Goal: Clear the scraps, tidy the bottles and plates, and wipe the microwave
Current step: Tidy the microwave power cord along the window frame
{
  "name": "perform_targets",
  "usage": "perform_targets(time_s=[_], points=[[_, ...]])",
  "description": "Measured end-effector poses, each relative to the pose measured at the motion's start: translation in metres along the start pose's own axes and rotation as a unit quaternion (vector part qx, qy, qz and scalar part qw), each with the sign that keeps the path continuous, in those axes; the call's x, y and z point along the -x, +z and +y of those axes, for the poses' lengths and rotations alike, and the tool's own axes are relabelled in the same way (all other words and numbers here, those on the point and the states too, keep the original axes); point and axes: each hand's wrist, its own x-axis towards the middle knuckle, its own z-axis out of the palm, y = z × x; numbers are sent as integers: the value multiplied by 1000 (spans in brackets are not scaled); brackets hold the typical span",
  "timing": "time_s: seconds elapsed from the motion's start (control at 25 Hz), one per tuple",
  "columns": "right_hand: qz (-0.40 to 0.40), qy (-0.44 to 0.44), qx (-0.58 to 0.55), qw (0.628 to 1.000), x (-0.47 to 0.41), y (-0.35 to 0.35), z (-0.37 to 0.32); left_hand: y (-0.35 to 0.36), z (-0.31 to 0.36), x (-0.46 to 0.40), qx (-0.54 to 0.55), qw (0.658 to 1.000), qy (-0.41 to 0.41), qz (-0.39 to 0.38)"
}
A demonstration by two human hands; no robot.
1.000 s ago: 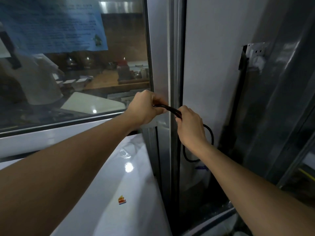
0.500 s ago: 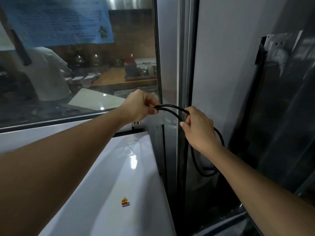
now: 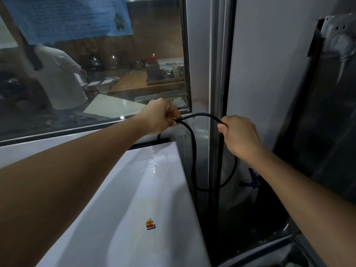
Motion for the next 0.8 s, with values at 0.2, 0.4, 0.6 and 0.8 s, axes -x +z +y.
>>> perform_targets(time_s=[0.2, 0.4, 0.6, 0.8], points=[[-31, 48, -62, 996, 6, 18, 2, 2, -7, -1, -1, 1000, 3, 0], [-33, 80, 35, 996, 8, 46, -20, 3, -8, -5, -3, 1000, 3, 4], [27, 110, -14, 993, 0, 55, -32, 1, -11, -3, 5, 1000, 7, 5], [5, 44, -18, 999, -1, 51, -27, 3, -14, 1, 2, 1000, 10, 16]])
